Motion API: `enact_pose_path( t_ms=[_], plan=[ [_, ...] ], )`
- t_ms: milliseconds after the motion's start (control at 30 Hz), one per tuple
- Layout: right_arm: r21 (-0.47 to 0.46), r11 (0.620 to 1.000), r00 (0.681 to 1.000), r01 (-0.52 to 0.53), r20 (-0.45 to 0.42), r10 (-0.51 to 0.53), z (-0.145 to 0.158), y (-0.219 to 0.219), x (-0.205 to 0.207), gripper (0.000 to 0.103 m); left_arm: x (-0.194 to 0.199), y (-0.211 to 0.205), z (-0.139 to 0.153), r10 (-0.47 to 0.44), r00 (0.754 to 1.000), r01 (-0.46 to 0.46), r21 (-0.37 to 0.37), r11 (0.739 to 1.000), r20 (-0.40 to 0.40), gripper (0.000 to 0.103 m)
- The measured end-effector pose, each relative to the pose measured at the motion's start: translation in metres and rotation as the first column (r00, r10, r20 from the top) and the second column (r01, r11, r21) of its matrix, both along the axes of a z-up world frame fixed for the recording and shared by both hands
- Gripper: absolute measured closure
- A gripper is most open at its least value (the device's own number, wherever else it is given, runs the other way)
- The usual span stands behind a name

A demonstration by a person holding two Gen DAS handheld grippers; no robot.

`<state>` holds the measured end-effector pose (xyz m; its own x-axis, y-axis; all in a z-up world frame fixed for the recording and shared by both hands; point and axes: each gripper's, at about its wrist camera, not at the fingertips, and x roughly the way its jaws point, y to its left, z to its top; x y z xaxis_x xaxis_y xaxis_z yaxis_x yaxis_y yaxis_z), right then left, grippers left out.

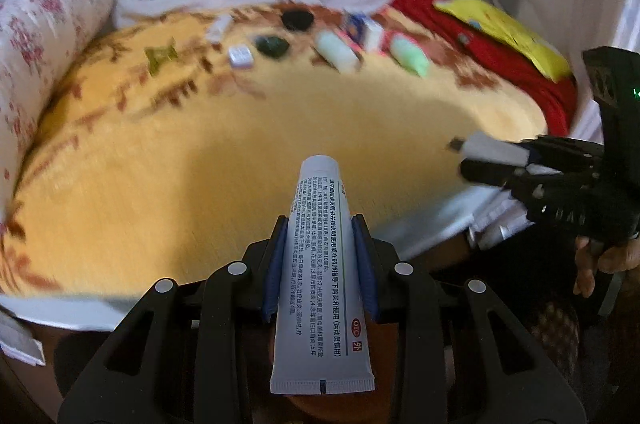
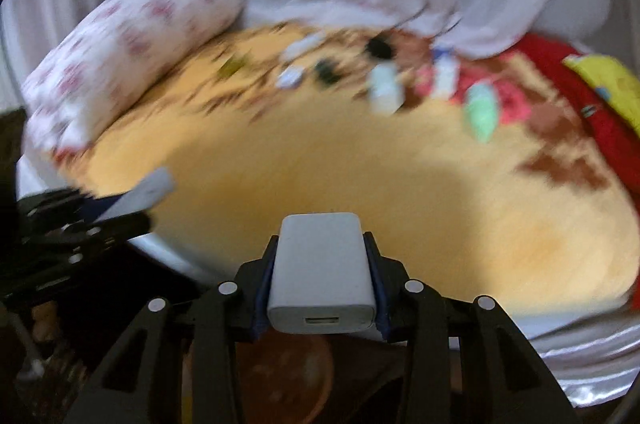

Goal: Collect trash
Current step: 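Drop the tube and charger into the orange bin, opening both tools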

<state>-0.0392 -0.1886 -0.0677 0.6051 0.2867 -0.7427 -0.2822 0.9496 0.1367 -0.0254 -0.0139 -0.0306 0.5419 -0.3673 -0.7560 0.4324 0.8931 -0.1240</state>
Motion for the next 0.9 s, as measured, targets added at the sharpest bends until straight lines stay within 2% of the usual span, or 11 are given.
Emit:
enact_pose_path(
  t_ms=[200,433,467,500,533,567,633,833,900],
  plan=[
    [-0.005,0.996,0.984,-0.088,-0.157,0.086,-0.048,0.028,-0.024,0.063,-0.03,-0.005,-0.035,-0.07,0.989,0.076,0.049,0.996,-0.13,0.072],
    [-0.019,0.987,0.955,-0.162,-0.254,0.152,-0.075,0.049,-0.032,0.063,-0.045,-0.001,-0.067,-0.1,0.962,0.125,0.085,0.989,-0.253,0.071],
    [-0.025,0.984,0.952,-0.174,-0.261,0.161,-0.075,0.05,-0.032,0.055,-0.047,-0.002,-0.069,-0.105,0.959,0.134,0.094,0.987,-0.264,0.071],
    [-0.039,0.984,0.954,-0.173,-0.255,0.157,-0.073,0.052,-0.033,0.045,-0.048,-0.001,-0.07,-0.103,0.959,0.132,0.097,0.986,-0.266,0.068],
    [-0.052,0.984,0.957,-0.168,-0.246,0.151,-0.072,0.052,-0.034,0.024,-0.049,-0.001,-0.07,-0.1,0.958,0.132,0.105,0.986,-0.269,0.057],
    [-0.065,0.984,0.963,-0.164,-0.229,0.146,-0.069,0.052,-0.034,0.018,-0.049,-0.001,-0.069,-0.092,0.96,0.127,0.121,0.985,-0.265,0.051],
    [-0.079,0.985,0.97,-0.152,-0.201,0.134,-0.063,0.049,-0.034,0.018,-0.05,0.001,-0.066,-0.072,0.968,0.108,0.138,0.985,-0.24,0.036],
    [-0.056,0.996,0.991,-0.071,-0.116,0.064,-0.041,0.019,-0.022,0.018,-0.035,0.011,-0.048,-0.026,0.982,0.047,0.107,0.993,-0.185,0.033],
    [-0.04,0.998,0.996,-0.046,-0.079,0.043,-0.031,0.011,-0.016,0.017,-0.024,0.014,-0.033,-0.004,0.99,0.016,0.085,0.996,-0.141,0.033]
  ],
)
